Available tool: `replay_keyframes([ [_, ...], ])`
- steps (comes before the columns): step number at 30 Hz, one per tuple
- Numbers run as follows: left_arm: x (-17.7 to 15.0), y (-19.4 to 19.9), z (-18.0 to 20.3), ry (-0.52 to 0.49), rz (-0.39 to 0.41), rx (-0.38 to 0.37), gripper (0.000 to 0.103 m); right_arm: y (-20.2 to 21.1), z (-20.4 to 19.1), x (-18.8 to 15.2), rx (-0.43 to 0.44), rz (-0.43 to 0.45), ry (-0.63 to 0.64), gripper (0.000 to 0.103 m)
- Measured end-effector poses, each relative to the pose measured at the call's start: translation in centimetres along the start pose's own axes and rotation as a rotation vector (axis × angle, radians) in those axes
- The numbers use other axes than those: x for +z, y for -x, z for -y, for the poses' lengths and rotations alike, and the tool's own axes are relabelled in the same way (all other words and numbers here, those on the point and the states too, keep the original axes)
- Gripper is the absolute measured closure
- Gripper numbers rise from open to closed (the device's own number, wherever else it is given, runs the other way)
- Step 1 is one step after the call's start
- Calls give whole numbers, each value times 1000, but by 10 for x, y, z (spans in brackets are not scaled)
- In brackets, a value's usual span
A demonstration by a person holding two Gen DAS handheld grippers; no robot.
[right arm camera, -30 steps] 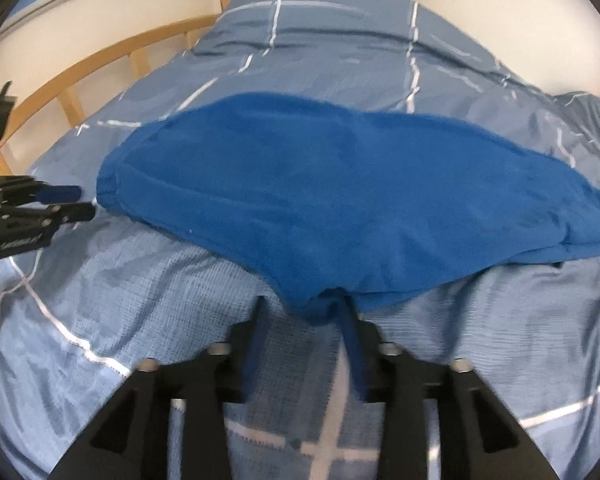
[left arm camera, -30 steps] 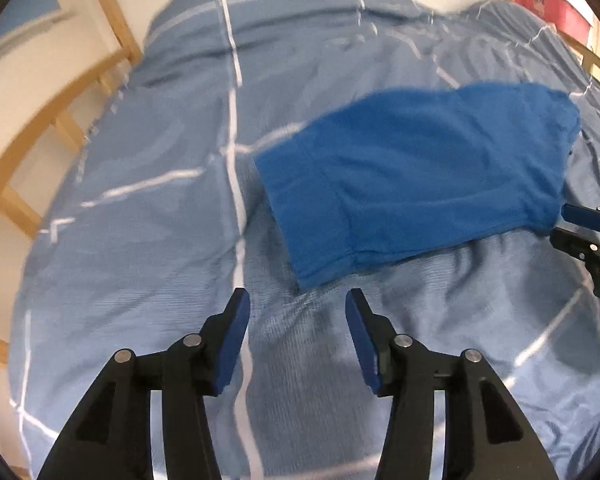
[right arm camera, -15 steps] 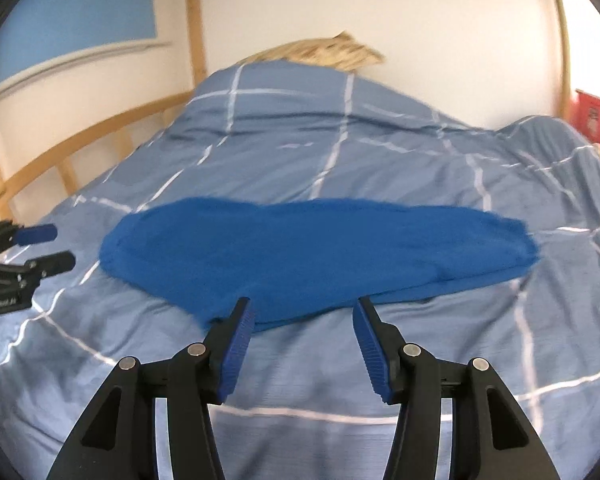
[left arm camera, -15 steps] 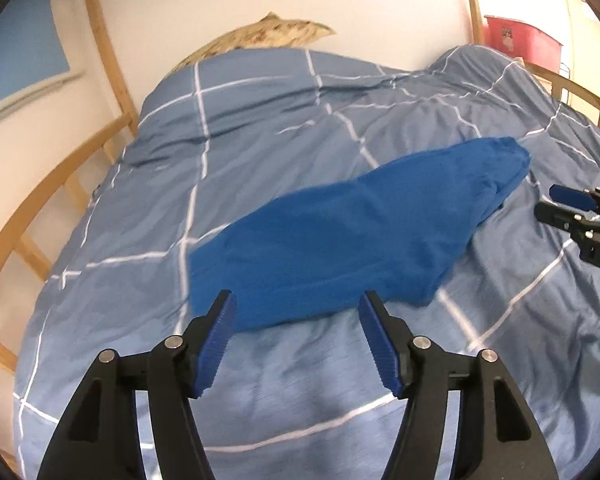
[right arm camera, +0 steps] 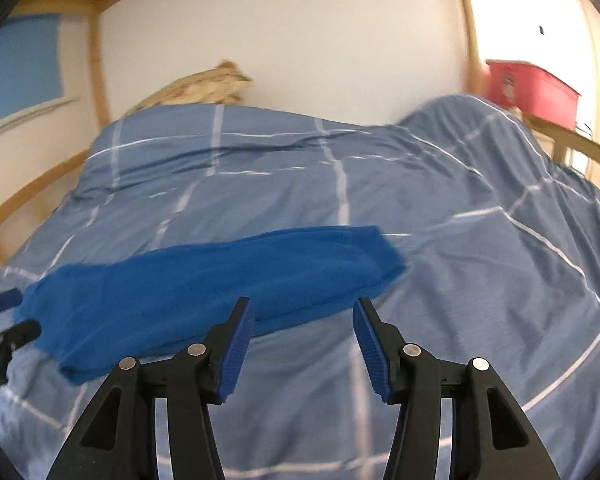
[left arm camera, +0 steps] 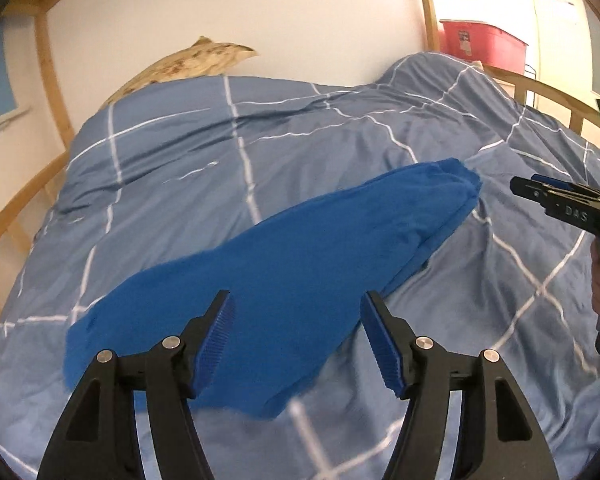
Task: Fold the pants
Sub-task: 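Release the bundle and regrasp its end with the right gripper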
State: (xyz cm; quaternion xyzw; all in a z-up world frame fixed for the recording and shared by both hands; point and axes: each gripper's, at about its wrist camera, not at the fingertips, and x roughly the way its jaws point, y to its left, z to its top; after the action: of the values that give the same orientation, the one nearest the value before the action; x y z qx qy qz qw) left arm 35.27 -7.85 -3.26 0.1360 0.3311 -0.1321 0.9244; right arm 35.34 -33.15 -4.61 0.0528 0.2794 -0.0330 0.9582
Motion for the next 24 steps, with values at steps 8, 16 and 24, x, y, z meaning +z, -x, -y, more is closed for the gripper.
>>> replay_keyframes([
  [8,30,-50,39,3,-26,17,38,-69,69,24,24,-91,-195,50],
  [16,44,-93,44,56,-95,50,38,-128,94,28,72,-174,-399,50],
  [24,48,-102,57,37,-109,66,38,-167,121,12,91,-227,-695,50],
])
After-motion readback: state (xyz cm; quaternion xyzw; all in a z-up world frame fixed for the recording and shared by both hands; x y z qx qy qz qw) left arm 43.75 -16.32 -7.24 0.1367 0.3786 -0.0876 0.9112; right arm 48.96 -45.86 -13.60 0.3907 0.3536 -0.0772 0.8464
